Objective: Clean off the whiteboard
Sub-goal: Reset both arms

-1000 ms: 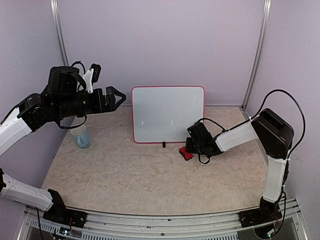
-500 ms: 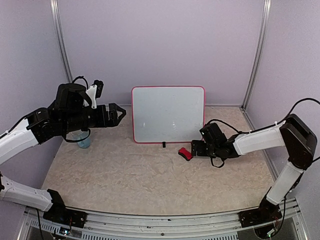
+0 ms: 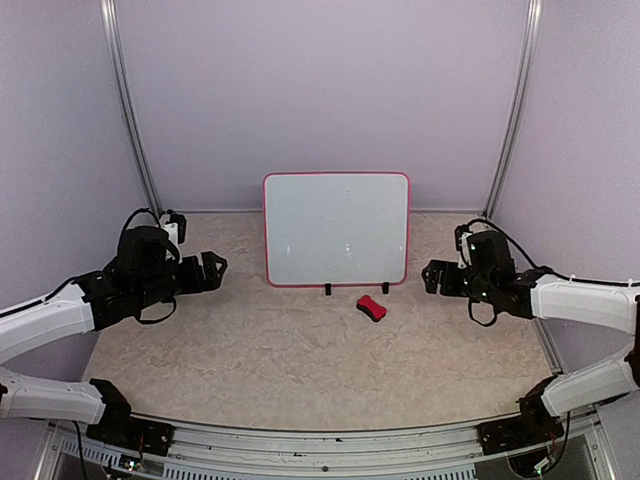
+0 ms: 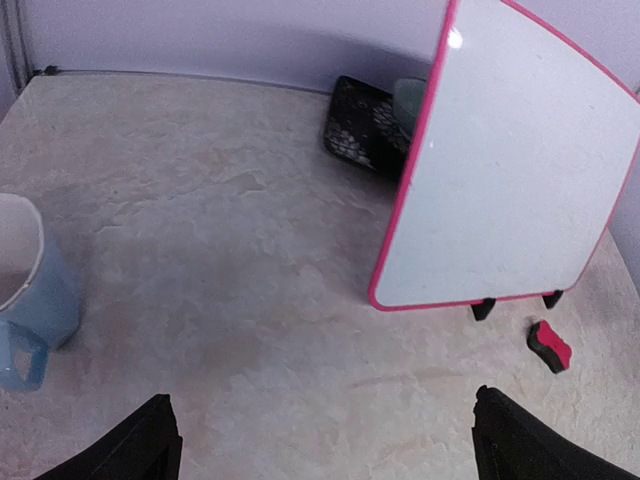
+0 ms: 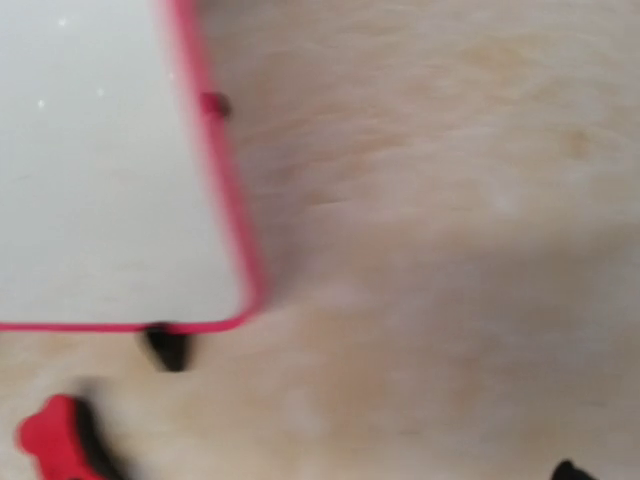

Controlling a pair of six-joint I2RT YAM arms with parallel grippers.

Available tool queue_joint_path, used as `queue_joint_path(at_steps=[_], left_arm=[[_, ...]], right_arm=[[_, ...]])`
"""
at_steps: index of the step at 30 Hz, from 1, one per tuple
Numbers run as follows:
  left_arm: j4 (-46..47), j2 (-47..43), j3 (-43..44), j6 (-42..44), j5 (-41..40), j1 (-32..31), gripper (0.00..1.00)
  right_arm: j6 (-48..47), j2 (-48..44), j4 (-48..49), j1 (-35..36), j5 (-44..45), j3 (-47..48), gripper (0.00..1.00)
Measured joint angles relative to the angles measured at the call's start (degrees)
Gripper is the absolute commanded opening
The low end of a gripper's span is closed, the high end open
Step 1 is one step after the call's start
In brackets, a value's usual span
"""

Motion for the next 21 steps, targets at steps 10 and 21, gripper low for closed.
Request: queue_joint_path(at_steps=[10,21], left_arm=[[7.63,-1.73,-2.93,0.52,4.33,12.63,0.99],[14.56,-0.07,-10.32,1.33,0.52,12.68,0.99]], right_arm=[[-6.82,-7.56,-2.4,-13.03,-7.17,-2.95,1.0],[-11.98,-18.01,-2.86,-13.03,-3.74,-4.52,1.0]])
